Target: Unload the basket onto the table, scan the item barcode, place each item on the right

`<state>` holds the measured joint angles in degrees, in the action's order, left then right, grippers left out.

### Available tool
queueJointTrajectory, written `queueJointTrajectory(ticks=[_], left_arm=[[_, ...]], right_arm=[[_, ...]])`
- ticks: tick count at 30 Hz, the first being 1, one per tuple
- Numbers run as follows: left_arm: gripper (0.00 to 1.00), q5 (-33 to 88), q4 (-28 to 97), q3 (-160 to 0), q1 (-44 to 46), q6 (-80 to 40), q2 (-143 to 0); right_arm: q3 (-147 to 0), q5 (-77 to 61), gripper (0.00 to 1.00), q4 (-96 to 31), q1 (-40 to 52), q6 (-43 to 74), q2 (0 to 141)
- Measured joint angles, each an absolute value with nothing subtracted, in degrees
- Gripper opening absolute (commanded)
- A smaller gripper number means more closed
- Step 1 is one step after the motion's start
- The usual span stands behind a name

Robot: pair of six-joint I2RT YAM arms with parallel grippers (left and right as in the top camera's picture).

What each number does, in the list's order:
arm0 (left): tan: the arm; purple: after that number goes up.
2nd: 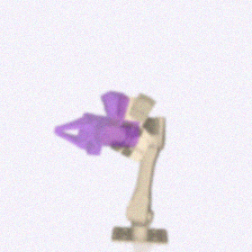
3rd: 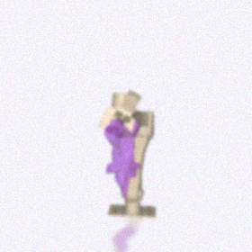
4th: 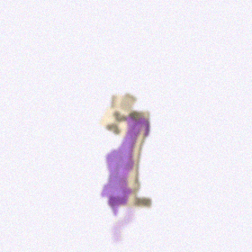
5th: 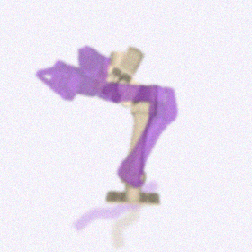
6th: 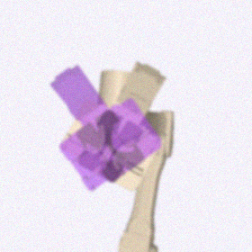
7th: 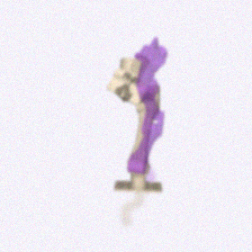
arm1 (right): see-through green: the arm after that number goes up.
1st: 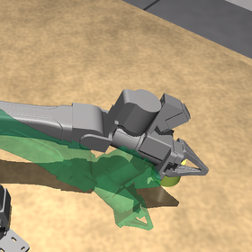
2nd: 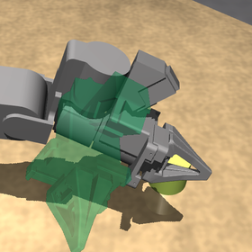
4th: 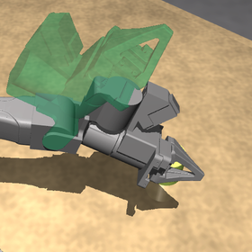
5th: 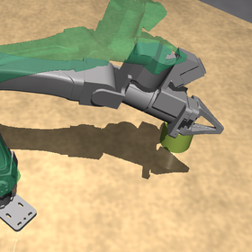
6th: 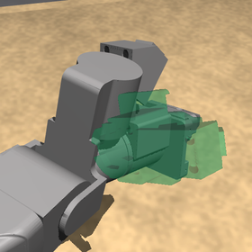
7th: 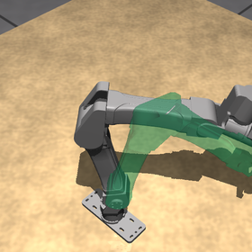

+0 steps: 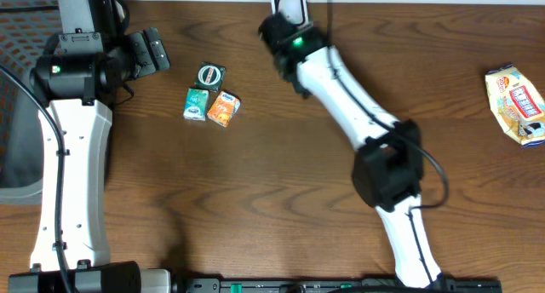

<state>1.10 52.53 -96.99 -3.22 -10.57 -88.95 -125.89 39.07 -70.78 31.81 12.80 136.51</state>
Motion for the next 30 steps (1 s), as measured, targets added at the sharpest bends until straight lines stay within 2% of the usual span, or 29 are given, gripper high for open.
queueJointTrajectory(ticks=[5, 8, 15, 20, 21, 22, 23, 25, 30], left_arm=[[0.98, 1.10, 52.53, -96.99, -3.22, -10.57, -88.95], [0.98, 1.10, 52.53, -96.99, -3.22, -10.57, -88.95], [0.97, 1.10, 52.53, -96.99, -3.22, -10.57, -88.95], [0.98, 1.10, 52.53, -96.99, -3.22, -10.57, -88.95], [0.98, 1.08, 52.53, -96.99, -3.22, -10.57, -88.95], [0.98, 1.10, 52.53, -96.99, -3.22, -10.57, -88.95], [0.98, 1.10, 52.53, -96.99, -3.22, -10.57, -88.95], [0.98, 1.08, 52.53, -96.99, -3.22, -10.57, -88.95], [0.98, 1.10, 52.53, -96.99, -3.22, -10.57, -88.95]], right_arm=[[-124.25, 46.44, 0.11, -72.97, 32.64, 12.91, 143.72], [-123.83, 46.89, 0.11, -74.02, 32.97, 12.97, 145.67], [-123.81, 40.60, 0.14, -76.77, 35.14, 12.99, 145.53], [-124.25, 34.13, 0.25, -79.57, 36.29, 13.17, 145.53], [-124.84, 33.10, 0.33, -80.84, 36.34, 13.45, 145.53], [-125.84, 32.32, 0.50, -82.26, 36.34, 13.91, 145.56], [-127.13, 31.66, 0.82, -83.66, 36.32, 14.22, 145.56], [-131.70, 30.41, 0.89, -86.41, 36.03, 15.18, 145.56], [-143.55, 25.71, 0.83, -88.90, 32.75, 13.69, 145.34]])
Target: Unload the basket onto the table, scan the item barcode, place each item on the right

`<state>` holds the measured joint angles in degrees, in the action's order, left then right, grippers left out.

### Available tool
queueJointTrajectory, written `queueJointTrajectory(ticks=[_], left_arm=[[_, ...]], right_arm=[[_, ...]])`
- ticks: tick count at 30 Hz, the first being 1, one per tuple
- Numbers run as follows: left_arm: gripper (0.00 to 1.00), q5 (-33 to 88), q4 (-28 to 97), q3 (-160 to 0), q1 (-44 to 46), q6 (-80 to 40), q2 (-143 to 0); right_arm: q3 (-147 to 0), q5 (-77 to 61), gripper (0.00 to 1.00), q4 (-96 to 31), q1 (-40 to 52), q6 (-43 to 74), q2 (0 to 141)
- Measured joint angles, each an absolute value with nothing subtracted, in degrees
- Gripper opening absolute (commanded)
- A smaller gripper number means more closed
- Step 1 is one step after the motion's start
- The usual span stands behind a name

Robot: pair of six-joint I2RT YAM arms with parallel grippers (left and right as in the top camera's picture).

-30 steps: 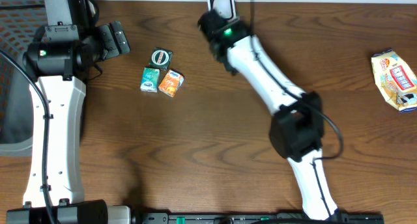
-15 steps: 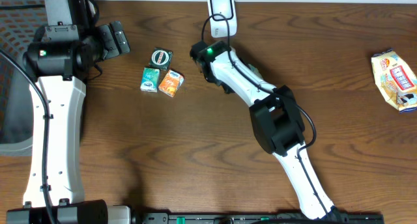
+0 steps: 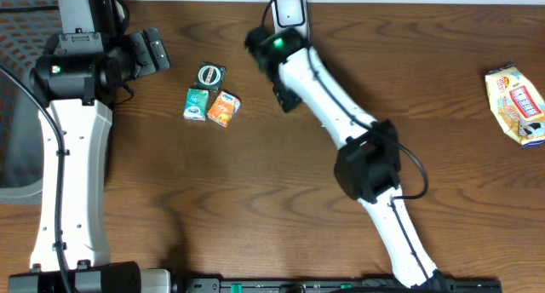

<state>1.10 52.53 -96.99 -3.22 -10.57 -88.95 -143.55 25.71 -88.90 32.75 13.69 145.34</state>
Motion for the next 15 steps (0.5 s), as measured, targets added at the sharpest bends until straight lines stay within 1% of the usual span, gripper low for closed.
queueJointTrajectory(ticks=[2, 5, 6, 7, 10, 13, 15], left_arm=[[0.98, 1.08, 52.53, -96.99, -3.22, -10.57, -88.95], [0.98, 1.10, 52.51, -96.99, -3.22, -10.57, -88.95], [0.98, 1.08, 52.53, -96.99, -3.22, -10.57, -88.95], [0.98, 1.10, 52.53, -96.99, -3.22, -10.57, -88.95], [0.98, 1.10, 52.53, -96.99, -3.22, -10.57, -88.95], [0.97, 1.08, 52.53, -96.99, -3.22, -10.57, -88.95], [0.98, 1.10, 52.53, -96.99, -3.22, -10.57, -88.95]], right_arm=[[-145.16, 20.88, 0.77, -88.86, 30.26, 9.96, 145.32], [-145.08, 11.33, 0.57, -88.90, 25.41, 3.22, 145.32], [-144.70, 9.10, 0.54, -88.88, 24.08, 2.02, 145.32], [-143.81, 5.43, 0.53, -88.73, 21.74, -0.58, 145.32], [-140.31, 0.99, 0.51, -86.91, 18.55, -3.18, 145.29], [-135.90, -2.22, 0.50, -84.62, 16.43, -4.82, 145.29], [-133.25, -5.30, 0.52, -82.63, 15.66, -6.61, 145.29]])
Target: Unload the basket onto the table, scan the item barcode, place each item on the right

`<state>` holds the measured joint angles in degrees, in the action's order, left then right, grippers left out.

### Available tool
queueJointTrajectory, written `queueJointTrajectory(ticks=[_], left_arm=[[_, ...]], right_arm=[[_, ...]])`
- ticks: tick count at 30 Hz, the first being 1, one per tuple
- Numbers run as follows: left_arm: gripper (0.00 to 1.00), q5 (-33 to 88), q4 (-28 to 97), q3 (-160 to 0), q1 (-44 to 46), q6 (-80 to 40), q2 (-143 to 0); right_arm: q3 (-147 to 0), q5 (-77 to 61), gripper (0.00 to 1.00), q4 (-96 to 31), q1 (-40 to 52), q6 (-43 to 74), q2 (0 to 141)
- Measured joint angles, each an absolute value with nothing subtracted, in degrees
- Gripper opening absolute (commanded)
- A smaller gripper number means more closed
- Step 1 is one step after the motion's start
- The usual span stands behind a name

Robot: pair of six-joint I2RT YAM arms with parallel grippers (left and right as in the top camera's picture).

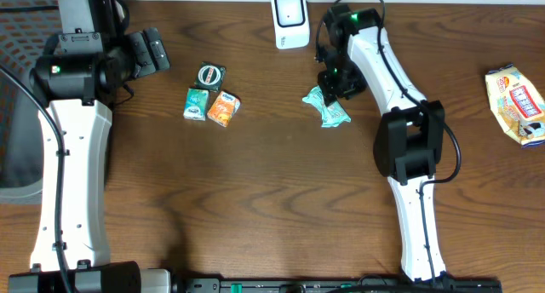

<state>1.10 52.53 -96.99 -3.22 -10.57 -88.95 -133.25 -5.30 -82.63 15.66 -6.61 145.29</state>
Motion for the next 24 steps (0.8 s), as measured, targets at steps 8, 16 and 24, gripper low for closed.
queueJointTrajectory(ticks=[8, 16, 24], left_arm=[[0.98, 1.10, 52.53, -96.99, -3.22, -10.57, -88.95], [0.98, 1.10, 52.53, -96.99, -3.22, -10.57, -88.95], [0.98, 1.08, 52.53, -96.99, -3.22, -10.57, -88.95]], right_arm=[[-128.01, -12.08, 0.22, -78.96, 15.66, -9.98, 145.29], [-127.96, -13.26, 0.01, -78.89, 15.66, -9.17, 145.12], [-135.96, -13.74, 0.01, -75.05, 15.66, -1.45, 145.14]])
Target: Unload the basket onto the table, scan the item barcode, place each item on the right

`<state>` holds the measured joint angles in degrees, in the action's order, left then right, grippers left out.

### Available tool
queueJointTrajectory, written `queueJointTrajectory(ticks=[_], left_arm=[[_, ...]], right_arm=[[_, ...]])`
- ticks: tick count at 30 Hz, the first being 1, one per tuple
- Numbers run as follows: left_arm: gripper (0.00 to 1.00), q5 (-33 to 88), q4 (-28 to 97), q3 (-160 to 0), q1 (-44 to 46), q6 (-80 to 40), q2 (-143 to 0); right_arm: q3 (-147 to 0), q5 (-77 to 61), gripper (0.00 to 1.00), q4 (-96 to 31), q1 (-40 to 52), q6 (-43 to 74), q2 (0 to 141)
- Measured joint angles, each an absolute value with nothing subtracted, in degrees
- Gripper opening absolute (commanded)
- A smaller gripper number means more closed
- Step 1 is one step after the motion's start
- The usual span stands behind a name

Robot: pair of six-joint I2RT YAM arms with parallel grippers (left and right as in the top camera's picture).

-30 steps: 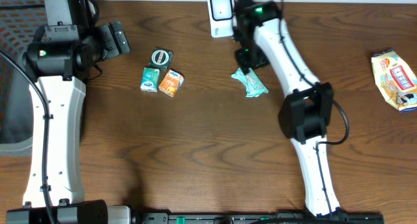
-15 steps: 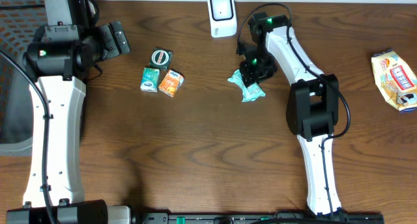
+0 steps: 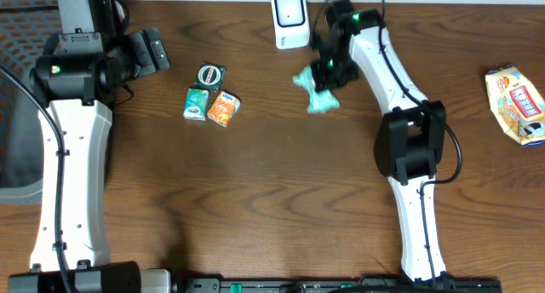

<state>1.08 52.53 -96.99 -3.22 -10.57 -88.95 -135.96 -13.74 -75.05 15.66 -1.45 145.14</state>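
Note:
A teal packet [image 3: 315,90] hangs under my right gripper [image 3: 328,71], which is shut on its upper end, a little right of and below the white barcode scanner [image 3: 290,19] at the table's far edge. My left gripper [image 3: 153,51] rests at the far left of the table with nothing in it; whether its fingers are open cannot be told from above.
A round tin [image 3: 210,76], a green packet [image 3: 197,104] and an orange packet [image 3: 223,108] lie together left of centre. A yellow and red snack bag [image 3: 517,104] lies at the right edge. The right arm's white links [image 3: 400,80] stretch across the table's right half.
The right gripper has shifted slightly left and toward the scanner with the teal packet, which now hangs more to the left. The left arm has not moved.
The right arm first reached across to the scanner, covering it, then sat just below it. Later it had swung right, holding a teal packet beside the uncovered scanner. Now the packet is closer to the scanner. The left arm stayed still throughout.

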Motion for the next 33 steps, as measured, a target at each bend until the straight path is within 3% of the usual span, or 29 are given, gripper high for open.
queueJointTrajectory(ticks=[8, 16, 33], left_arm=[[0.98, 1.08, 52.51, -96.99, -3.22, -10.57, -88.95], [0.98, 1.10, 52.53, -96.99, -3.22, -10.57, -88.95], [0.98, 1.08, 52.53, -96.99, -3.22, -10.57, -88.95]], right_arm=[[-142.43, -16.80, 0.01, -52.07, 15.86, 11.38, 145.14], [-142.45, -13.10, 0.01, -34.61, 17.72, 16.84, 145.14], [-142.45, -8.91, 0.01, -31.88, 19.42, 17.65, 145.84]])
